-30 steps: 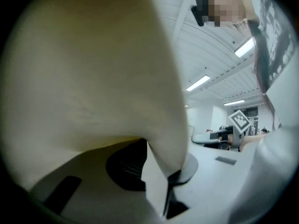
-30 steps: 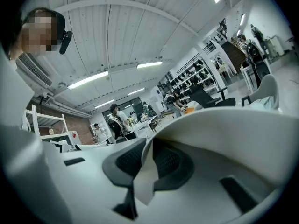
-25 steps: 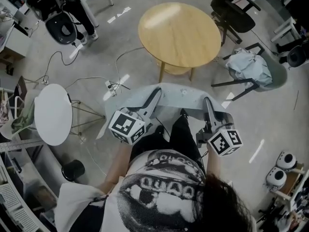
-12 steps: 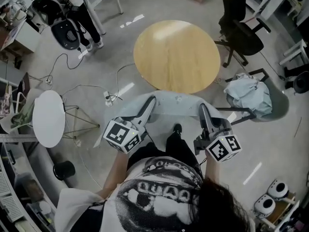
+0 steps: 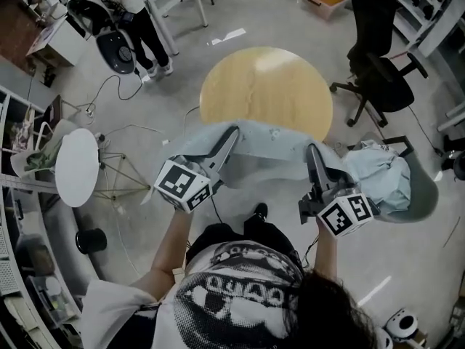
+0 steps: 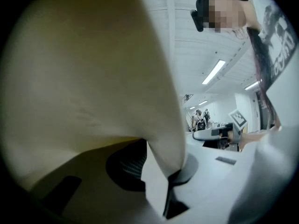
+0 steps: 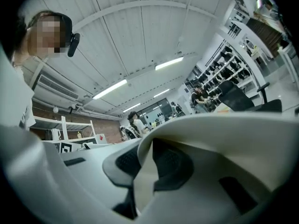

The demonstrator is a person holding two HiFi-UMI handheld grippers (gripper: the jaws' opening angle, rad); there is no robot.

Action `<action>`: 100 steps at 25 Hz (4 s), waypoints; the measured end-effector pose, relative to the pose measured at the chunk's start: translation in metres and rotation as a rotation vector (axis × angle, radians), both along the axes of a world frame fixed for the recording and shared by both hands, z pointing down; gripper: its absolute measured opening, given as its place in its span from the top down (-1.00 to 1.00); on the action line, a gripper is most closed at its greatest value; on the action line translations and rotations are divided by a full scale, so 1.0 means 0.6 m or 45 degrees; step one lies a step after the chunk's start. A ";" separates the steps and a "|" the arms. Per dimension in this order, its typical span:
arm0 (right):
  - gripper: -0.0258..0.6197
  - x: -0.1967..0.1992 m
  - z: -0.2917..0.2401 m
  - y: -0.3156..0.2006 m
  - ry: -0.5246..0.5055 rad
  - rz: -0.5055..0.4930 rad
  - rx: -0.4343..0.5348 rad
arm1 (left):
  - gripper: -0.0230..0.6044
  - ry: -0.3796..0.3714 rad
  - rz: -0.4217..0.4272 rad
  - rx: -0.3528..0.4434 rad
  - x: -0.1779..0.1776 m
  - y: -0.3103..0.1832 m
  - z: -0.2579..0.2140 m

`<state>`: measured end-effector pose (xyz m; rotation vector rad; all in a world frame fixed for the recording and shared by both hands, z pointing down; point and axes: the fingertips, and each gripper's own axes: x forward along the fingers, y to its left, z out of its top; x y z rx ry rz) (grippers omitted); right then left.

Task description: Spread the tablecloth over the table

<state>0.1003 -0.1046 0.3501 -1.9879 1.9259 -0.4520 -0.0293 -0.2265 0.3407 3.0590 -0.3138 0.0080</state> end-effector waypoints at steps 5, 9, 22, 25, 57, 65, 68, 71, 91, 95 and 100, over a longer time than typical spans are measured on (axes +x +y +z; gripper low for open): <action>0.79 0.053 -0.037 -0.039 0.079 -0.074 0.063 | 0.75 0.041 -0.024 0.085 0.052 -0.038 -0.037; 0.79 0.087 -0.059 -0.072 0.121 -0.120 0.103 | 0.75 0.068 -0.049 0.116 0.079 -0.064 -0.060; 0.80 0.158 -0.193 -0.199 0.131 -0.183 0.270 | 0.73 0.134 -0.062 0.342 0.146 -0.182 -0.206; 0.80 0.190 -0.219 -0.234 0.115 -0.186 0.296 | 0.73 0.170 -0.047 0.380 0.175 -0.214 -0.242; 0.81 0.379 -0.456 -0.699 0.711 -0.102 0.352 | 0.72 0.548 -0.144 0.564 0.346 -0.654 -0.430; 0.81 0.404 -0.293 -0.683 0.547 -0.101 0.178 | 0.72 0.428 -0.074 0.335 0.374 -0.649 -0.270; 0.80 0.393 -0.232 -0.662 0.543 -0.095 0.100 | 0.72 0.385 -0.056 0.248 0.369 -0.633 -0.204; 0.80 0.377 -0.182 -0.632 0.512 -0.098 0.064 | 0.72 0.366 -0.046 0.194 0.356 -0.608 -0.151; 0.85 0.265 0.078 -0.429 -0.086 -0.064 -0.085 | 0.75 0.235 -0.066 -0.306 0.229 -0.418 0.095; 0.85 0.247 0.118 -0.387 -0.163 -0.137 -0.139 | 0.73 0.111 -0.158 -0.338 0.207 -0.367 0.140; 0.83 0.250 0.154 -0.326 -0.214 -0.198 -0.204 | 0.73 0.114 -0.236 -0.444 0.195 -0.289 0.178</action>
